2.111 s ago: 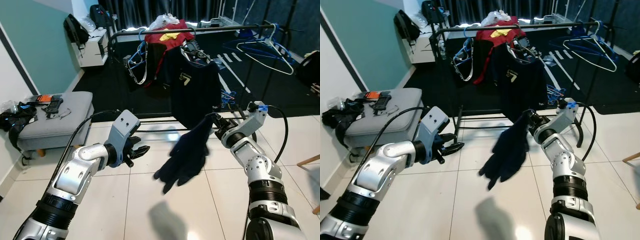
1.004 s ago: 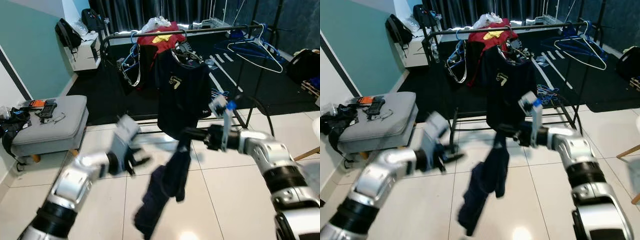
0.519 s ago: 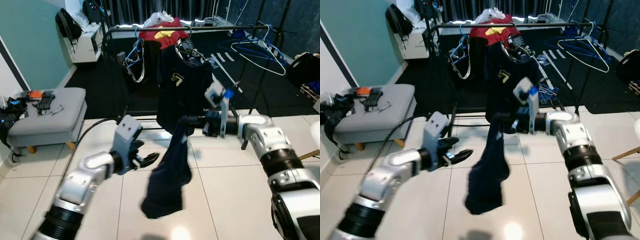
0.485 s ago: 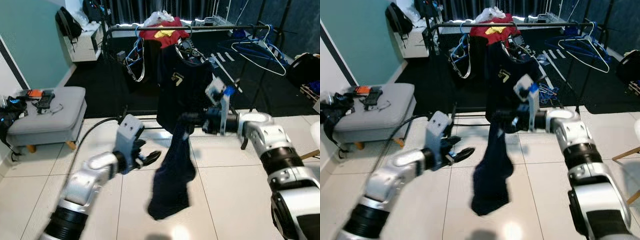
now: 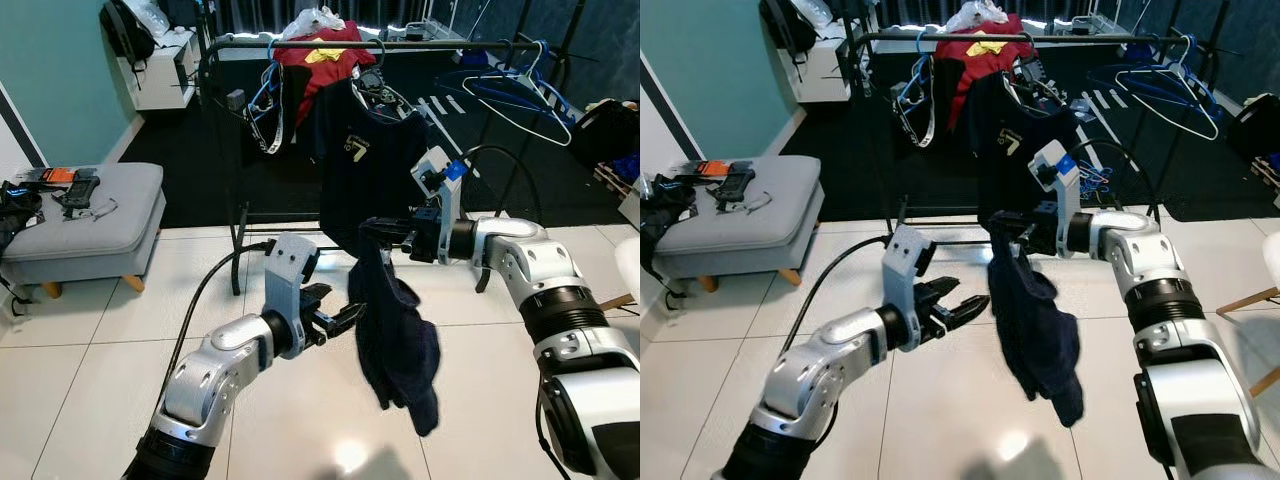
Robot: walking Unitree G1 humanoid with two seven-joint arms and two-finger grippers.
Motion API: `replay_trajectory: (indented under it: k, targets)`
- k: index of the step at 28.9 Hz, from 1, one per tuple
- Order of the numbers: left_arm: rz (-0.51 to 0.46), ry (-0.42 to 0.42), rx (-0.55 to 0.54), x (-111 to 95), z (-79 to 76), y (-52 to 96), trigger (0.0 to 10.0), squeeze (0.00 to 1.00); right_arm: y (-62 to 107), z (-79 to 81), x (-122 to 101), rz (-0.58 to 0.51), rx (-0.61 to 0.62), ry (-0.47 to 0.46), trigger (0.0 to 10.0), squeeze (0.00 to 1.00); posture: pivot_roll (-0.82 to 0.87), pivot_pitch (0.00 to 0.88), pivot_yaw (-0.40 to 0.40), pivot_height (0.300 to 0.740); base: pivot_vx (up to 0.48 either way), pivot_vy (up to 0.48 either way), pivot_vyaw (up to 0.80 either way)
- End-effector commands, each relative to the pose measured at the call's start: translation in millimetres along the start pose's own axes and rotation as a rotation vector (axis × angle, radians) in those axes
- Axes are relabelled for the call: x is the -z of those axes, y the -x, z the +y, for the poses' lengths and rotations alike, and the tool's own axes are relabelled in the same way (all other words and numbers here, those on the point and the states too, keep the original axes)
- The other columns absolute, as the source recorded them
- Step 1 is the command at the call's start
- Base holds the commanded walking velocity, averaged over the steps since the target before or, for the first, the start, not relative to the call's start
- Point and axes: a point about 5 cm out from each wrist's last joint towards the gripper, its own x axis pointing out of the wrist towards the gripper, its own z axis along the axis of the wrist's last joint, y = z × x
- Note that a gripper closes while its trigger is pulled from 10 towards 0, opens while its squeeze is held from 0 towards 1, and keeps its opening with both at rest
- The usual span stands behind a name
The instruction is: Hang hanger
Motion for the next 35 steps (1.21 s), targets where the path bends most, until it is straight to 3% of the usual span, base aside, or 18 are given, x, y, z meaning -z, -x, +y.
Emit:
replay_trajectory:
  k: [1, 6, 7, 10, 11, 13, 14, 20, 26, 27, 33, 35]
  targets:
    - [0.004, 0.027, 0.013, 2, -5.4, -1.4, 10.0, 0.0, -0.5, -0.9, -10, -0.017, 0.006, 0.015, 0.0, 0.0, -0.08, 0.098, -0.02, 0.74, 0.0, 0.0, 0.0]
    - [0.006, 0.05, -0.026, 1, -9.3, -8.9, 10.0, 0.0, -5.8, -4.0, -10, -0.017, 0.068, -0.028, 0.0, 0.0, -0.08, 0.1, -0.025, 0.74, 0.0, 0.0, 0.0]
    - [0.008, 0.053, -0.091, 1, -5.8, -13.7, 10.0, 0.0, -11.0, -3.3, -9, -0.018, 0.091, -0.046, 0.0, 0.0, -0.09, 0.1, -0.025, 0.74, 0.0, 0.0, 0.0]
    - [0.008, 0.053, -0.091, 1, -5.8, -13.7, 10.0, 0.0, -11.0, -3.3, -9, -0.018, 0.091, -0.046, 0.0, 0.0, -0.09, 0.1, -0.025, 0.74, 0.0, 0.0, 0.0]
    - [0.005, 0.063, -0.177, 2, 0.6, -17.6, 10.0, 0.0, -16.9, -1.3, -9, -0.02, 0.108, -0.057, 0.0, 0.0, -0.09, 0.1, -0.025, 0.74, 0.0, 0.0, 0.0]
    - [0.005, 0.063, -0.177, 2, 0.6, -17.6, 10.0, 0.0, -16.9, -1.3, -9, -0.02, 0.108, -0.057, 0.0, 0.0, -0.09, 0.1, -0.025, 0.74, 0.0, 0.0, 0.0]
    - [0.002, 0.071, -0.264, 3, 8.1, -21.1, 10.0, 0.0, -23.1, 0.8, -10, -0.028, 0.121, -0.064, 0.0, 0.0, -0.08, 0.099, -0.026, 0.74, 0.0, 0.0, 0.0]
    - [-0.001, 0.063, -0.334, 5, 13.9, -27.4, 10.0, 0.0, -33.0, 3.2, -13, -0.047, 0.146, -0.062, 0.0, 0.0, -0.08, 0.097, -0.033, 0.74, 0.0, 0.0, 0.0]
    - [0.023, 0.059, -0.337, 12, 14.8, -35.3, 10.0, 0.0, -47.0, 8.7, -16, -0.069, 0.166, -0.066, 0.0, 0.0, -0.08, 0.094, -0.035, 0.74, 0.0, 0.0, 0.0]
    - [0.038, 0.105, -0.306, 14, 10.9, -38.1, 10.0, 0.0, -52.0, 9.9, -16, -0.077, 0.192, -0.074, 0.0, 0.0, -0.08, 0.091, -0.037, 0.74, 0.0, 0.0, 0.0]
    - [0.058, 0.143, -0.234, 17, 3.4, -40.8, 10.0, 0.0, -55.3, 10.2, -17, -0.092, 0.222, -0.085, 0.0, 0.0, -0.08, 0.09, -0.036, 0.74, 0.0, 0.0, 0.0]
    - [0.058, 0.179, -0.161, 18, -4.3, -44.6, 10.0, 0.0, -60.9, 13.2, -21, -0.119, 0.235, -0.112, 0.0, 0.0, -0.08, 0.092, -0.033, 0.74, 0.0, 0.0, 0.0]
